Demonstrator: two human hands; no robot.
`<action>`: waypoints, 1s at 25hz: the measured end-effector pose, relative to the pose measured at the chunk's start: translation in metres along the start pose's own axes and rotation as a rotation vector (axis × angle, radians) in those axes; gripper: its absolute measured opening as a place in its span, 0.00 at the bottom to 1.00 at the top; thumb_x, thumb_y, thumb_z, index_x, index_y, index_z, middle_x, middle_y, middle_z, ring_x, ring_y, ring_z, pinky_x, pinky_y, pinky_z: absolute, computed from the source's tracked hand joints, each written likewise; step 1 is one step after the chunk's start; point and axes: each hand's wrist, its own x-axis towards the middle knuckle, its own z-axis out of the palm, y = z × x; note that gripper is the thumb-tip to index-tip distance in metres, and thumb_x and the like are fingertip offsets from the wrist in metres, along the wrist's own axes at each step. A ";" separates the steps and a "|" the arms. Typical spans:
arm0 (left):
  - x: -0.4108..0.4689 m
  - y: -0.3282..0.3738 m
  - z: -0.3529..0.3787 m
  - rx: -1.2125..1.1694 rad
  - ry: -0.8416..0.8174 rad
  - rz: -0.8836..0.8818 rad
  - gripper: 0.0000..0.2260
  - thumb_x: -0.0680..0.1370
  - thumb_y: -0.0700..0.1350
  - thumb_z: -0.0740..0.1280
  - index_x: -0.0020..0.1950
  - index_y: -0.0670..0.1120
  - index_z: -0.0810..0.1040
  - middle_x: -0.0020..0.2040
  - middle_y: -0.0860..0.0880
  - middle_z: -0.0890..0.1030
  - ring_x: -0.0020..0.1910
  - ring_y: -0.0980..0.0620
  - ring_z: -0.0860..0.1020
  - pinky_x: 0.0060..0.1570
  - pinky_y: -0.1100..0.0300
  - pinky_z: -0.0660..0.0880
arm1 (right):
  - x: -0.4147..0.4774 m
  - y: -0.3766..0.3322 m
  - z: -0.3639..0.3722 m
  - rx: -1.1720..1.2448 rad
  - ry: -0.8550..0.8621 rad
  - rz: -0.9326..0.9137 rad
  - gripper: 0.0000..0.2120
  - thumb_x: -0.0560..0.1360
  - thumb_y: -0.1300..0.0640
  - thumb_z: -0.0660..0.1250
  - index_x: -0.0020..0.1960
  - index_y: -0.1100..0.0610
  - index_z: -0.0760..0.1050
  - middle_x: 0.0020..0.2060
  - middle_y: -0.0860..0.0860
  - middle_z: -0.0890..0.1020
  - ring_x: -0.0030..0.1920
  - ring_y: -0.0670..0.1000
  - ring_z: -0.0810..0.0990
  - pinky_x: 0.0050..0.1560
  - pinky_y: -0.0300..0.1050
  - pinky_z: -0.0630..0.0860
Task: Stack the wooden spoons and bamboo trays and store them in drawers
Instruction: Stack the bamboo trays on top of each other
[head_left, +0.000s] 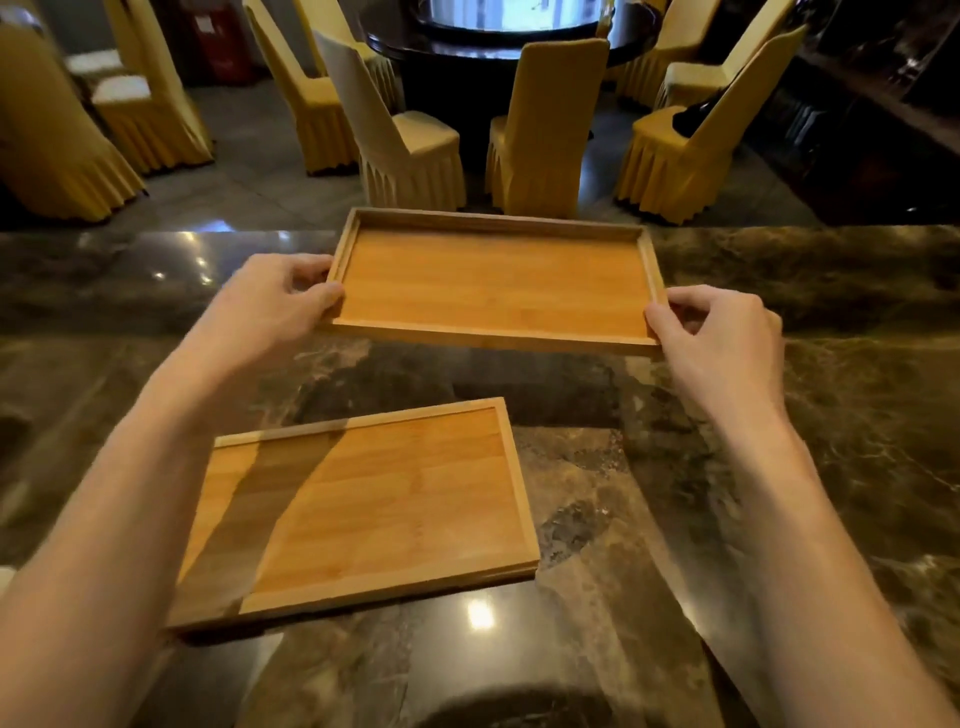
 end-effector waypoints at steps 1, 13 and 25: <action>-0.018 -0.008 -0.011 0.005 0.026 -0.024 0.17 0.78 0.45 0.61 0.68 0.49 0.69 0.52 0.51 0.76 0.42 0.60 0.74 0.39 0.65 0.68 | -0.011 -0.008 -0.002 -0.002 -0.020 -0.034 0.15 0.75 0.52 0.67 0.59 0.57 0.78 0.47 0.51 0.84 0.39 0.41 0.74 0.37 0.35 0.71; -0.140 -0.096 -0.038 -0.063 0.077 -0.331 0.18 0.78 0.46 0.61 0.69 0.51 0.68 0.60 0.48 0.76 0.51 0.55 0.71 0.50 0.54 0.69 | -0.112 -0.048 0.008 -0.067 -0.216 -0.238 0.14 0.74 0.50 0.67 0.56 0.56 0.80 0.46 0.53 0.84 0.38 0.44 0.72 0.40 0.40 0.69; -0.169 -0.119 -0.025 -0.050 0.055 -0.293 0.19 0.79 0.46 0.60 0.70 0.49 0.67 0.63 0.45 0.74 0.56 0.49 0.72 0.50 0.53 0.69 | -0.148 -0.037 0.003 -0.098 -0.360 -0.241 0.16 0.75 0.51 0.65 0.60 0.56 0.77 0.49 0.52 0.82 0.42 0.48 0.77 0.43 0.43 0.72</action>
